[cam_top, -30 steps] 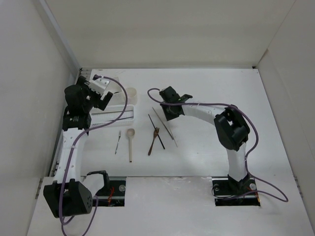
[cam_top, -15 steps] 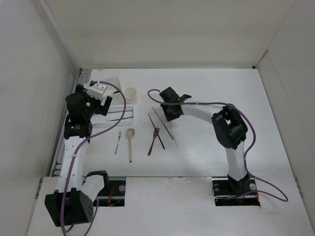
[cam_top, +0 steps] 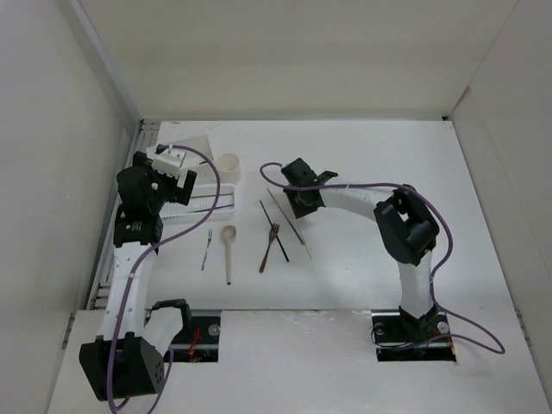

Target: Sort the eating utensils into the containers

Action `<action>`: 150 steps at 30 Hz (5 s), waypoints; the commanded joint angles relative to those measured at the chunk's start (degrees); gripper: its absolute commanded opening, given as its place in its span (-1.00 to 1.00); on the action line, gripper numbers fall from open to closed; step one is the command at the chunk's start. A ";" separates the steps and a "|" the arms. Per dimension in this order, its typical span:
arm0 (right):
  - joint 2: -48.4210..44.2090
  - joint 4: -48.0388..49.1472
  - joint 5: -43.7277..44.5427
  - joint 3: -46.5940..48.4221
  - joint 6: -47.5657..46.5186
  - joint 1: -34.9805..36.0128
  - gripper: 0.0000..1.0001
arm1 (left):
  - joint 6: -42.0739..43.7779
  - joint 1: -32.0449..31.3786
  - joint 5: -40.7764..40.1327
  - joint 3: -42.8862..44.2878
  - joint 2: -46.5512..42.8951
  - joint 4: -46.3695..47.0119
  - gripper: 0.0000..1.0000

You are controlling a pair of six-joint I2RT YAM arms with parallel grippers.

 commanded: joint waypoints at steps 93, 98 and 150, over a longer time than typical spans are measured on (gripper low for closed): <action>-14.93 44.11 -26.03 10.81 15.64 4.20 -1.00 | -33.63 -8.11 50.41 20.50 26.16 13.72 -1.00; -14.93 44.11 -24.80 9.49 16.16 4.20 -1.00 | -28.55 -8.11 48.48 21.12 26.16 9.25 -1.00; -20.90 35.67 -21.02 -0.71 10.10 -11.88 -0.47 | 68.32 -2.22 -1.89 5.74 36.18 -3.15 -0.56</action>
